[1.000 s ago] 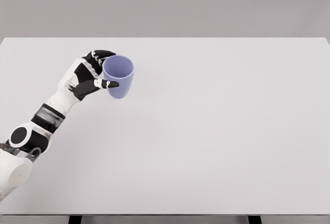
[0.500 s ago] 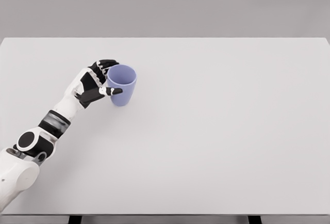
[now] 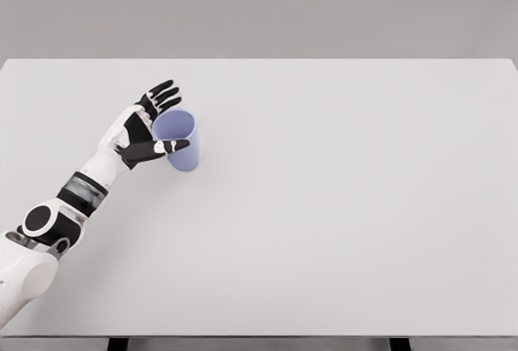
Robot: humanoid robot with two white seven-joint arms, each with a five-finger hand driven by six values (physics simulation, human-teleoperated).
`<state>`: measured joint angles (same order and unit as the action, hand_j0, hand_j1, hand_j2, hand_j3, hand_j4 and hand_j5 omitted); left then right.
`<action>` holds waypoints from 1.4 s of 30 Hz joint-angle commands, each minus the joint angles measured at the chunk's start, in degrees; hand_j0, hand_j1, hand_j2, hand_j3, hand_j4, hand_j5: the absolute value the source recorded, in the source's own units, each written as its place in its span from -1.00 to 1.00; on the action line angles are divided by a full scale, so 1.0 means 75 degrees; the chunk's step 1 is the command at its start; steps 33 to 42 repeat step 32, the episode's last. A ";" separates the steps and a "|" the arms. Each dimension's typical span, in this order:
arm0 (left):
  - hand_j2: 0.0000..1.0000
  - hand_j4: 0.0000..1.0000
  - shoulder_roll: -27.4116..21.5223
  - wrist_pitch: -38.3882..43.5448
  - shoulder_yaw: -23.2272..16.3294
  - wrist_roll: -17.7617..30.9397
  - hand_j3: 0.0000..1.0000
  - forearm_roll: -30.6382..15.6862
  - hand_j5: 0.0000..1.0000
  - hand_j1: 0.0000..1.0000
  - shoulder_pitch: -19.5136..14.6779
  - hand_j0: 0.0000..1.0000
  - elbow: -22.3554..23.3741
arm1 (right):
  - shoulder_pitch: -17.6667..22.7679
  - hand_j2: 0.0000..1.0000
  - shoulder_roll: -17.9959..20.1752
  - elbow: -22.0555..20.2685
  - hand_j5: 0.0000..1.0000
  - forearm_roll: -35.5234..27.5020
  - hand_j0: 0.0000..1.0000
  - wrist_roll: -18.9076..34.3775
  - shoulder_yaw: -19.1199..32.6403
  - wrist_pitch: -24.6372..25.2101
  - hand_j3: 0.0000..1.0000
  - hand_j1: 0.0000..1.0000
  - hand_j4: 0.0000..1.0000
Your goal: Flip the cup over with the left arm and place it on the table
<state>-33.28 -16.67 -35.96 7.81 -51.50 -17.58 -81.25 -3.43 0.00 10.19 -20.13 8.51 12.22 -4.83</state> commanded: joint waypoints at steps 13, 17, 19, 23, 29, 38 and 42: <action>1.00 1.00 -0.0343 -0.0074 0.0013 0.0084 1.00 0.0012 1.00 1.00 0.0082 1.00 -0.0264 | 0.0000 1.00 0.0000 0.0001 1.00 0.0001 1.00 0.0002 -0.0001 0.0000 1.00 1.00 1.00; 1.00 1.00 -0.0847 -0.0074 0.0072 0.0084 1.00 -0.0070 1.00 1.00 0.0152 1.00 -0.0955 | 0.0000 1.00 0.0000 0.0001 1.00 0.0001 1.00 0.0002 -0.0001 0.0000 1.00 1.00 1.00; 1.00 1.00 -0.0988 -0.0086 0.0084 0.0084 1.00 -0.0094 1.00 1.00 0.0129 1.00 -0.1073 | 0.0000 1.00 0.0000 0.0001 1.00 0.0001 1.00 0.0002 -0.0001 0.0000 1.00 1.00 1.00; 1.00 1.00 -0.1971 -0.0167 0.0307 0.0096 1.00 -0.0152 1.00 1.00 0.0141 1.00 -0.1728 | 0.0000 1.00 0.0000 0.0001 1.00 0.0001 1.00 0.0002 -0.0001 0.0000 1.00 1.00 1.00; 1.00 1.00 -0.4011 -0.1656 0.0307 0.2720 1.00 0.0140 1.00 1.00 0.0012 1.00 -0.2209 | 0.0000 1.00 0.0000 0.0001 1.00 0.0001 1.00 0.0002 -0.0001 0.0000 1.00 1.00 1.00; 1.00 1.00 -0.4047 -0.1855 0.0260 0.3588 1.00 0.0492 1.00 1.00 0.0047 1.00 -0.2186 | 0.0000 1.00 0.0000 0.0001 1.00 0.0001 1.00 0.0002 -0.0001 0.0000 1.00 1.00 1.00; 1.00 1.00 -0.4047 -0.1855 0.0260 0.3588 1.00 0.0492 1.00 1.00 0.0047 1.00 -0.2186 | 0.0000 1.00 0.0000 0.0001 1.00 0.0001 1.00 0.0002 -0.0001 0.0000 1.00 1.00 1.00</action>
